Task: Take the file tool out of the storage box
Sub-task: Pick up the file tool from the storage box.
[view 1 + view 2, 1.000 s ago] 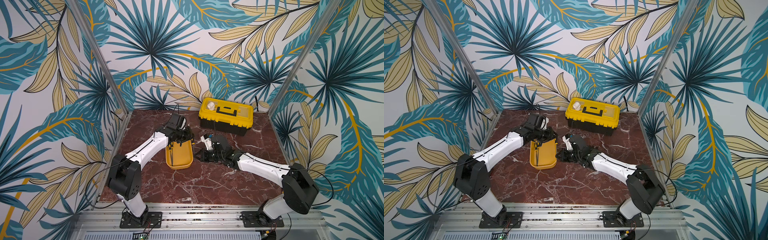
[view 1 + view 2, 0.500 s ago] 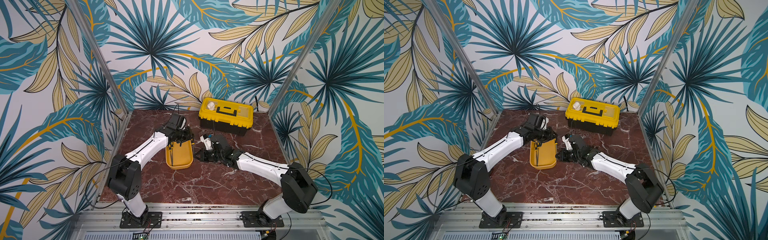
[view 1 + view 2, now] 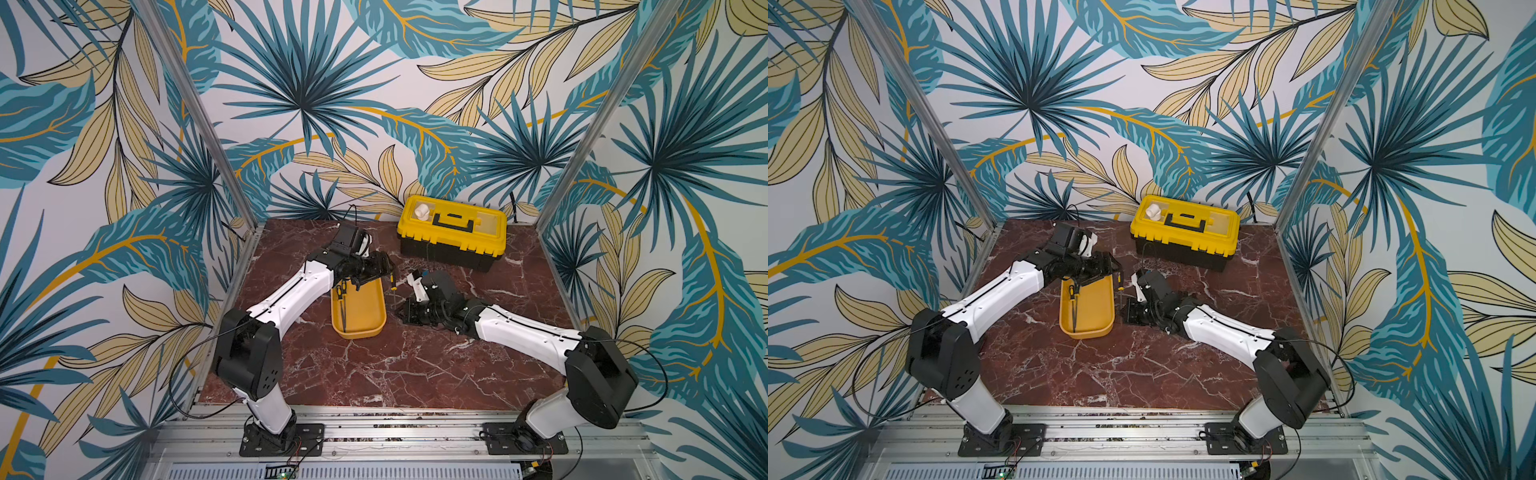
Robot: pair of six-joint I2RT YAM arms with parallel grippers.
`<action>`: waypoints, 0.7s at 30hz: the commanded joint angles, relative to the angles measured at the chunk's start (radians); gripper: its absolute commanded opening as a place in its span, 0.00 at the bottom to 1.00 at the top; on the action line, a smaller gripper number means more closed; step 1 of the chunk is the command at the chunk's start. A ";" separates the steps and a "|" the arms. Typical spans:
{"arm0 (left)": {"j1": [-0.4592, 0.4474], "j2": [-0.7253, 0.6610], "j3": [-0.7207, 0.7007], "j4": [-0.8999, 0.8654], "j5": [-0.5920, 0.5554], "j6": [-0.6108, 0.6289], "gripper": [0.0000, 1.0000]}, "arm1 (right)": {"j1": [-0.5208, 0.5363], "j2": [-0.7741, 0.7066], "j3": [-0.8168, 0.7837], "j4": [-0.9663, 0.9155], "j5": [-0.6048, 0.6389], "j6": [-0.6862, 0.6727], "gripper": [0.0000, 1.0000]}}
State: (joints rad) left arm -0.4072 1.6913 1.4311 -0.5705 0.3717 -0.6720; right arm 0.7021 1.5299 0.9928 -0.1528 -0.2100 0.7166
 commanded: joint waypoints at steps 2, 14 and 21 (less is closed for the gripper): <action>0.013 -0.070 0.066 -0.138 -0.093 0.127 0.91 | 0.005 -0.059 0.023 -0.208 0.208 -0.041 0.00; 0.018 -0.155 -0.002 -0.199 -0.198 0.195 1.00 | -0.041 -0.011 -0.057 -0.309 0.365 -0.094 0.00; 0.017 -0.182 -0.033 -0.202 -0.217 0.196 1.00 | -0.077 0.043 -0.075 -0.309 0.378 -0.110 0.00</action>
State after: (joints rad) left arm -0.3954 1.5383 1.4258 -0.7540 0.1787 -0.4953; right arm 0.6342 1.5532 0.9409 -0.4442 0.1394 0.6289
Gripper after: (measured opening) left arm 0.999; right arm 0.080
